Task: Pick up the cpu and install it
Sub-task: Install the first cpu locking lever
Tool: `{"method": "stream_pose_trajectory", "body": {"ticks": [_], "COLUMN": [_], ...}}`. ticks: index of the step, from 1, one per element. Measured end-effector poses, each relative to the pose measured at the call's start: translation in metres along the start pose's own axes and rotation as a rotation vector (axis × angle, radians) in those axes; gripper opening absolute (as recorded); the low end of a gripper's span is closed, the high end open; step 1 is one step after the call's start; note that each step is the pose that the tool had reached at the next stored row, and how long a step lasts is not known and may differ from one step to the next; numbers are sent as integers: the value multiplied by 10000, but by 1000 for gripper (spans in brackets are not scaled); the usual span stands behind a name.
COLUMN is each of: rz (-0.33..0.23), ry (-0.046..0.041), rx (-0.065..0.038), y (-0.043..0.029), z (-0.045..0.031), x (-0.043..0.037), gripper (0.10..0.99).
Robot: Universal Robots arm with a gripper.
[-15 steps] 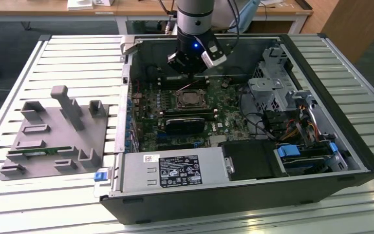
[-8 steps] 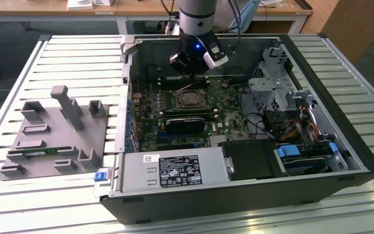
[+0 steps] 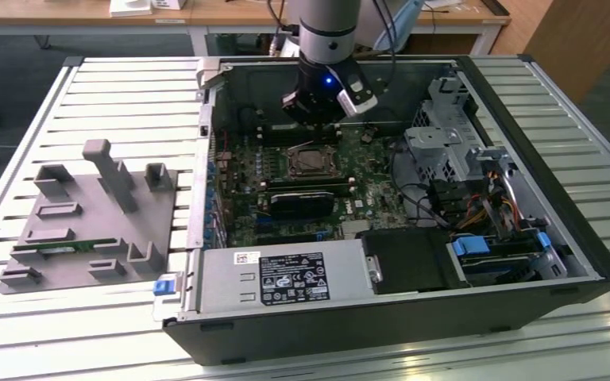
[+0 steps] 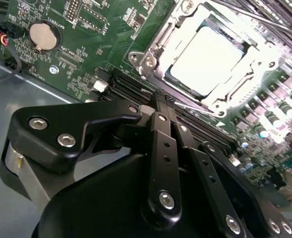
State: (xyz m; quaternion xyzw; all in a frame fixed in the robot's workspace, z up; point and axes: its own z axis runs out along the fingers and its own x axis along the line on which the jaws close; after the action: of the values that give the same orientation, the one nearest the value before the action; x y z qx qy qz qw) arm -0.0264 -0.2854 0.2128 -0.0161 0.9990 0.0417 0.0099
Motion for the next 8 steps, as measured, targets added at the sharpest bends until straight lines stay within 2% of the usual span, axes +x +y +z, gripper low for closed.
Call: {"method": "stream_pose_trajectory", "body": {"ticks": [8], "rz": [1], "ry": [11], "rx": [8], "y": [-6], "z": [116], "x": [-25], "gripper": [106]}}
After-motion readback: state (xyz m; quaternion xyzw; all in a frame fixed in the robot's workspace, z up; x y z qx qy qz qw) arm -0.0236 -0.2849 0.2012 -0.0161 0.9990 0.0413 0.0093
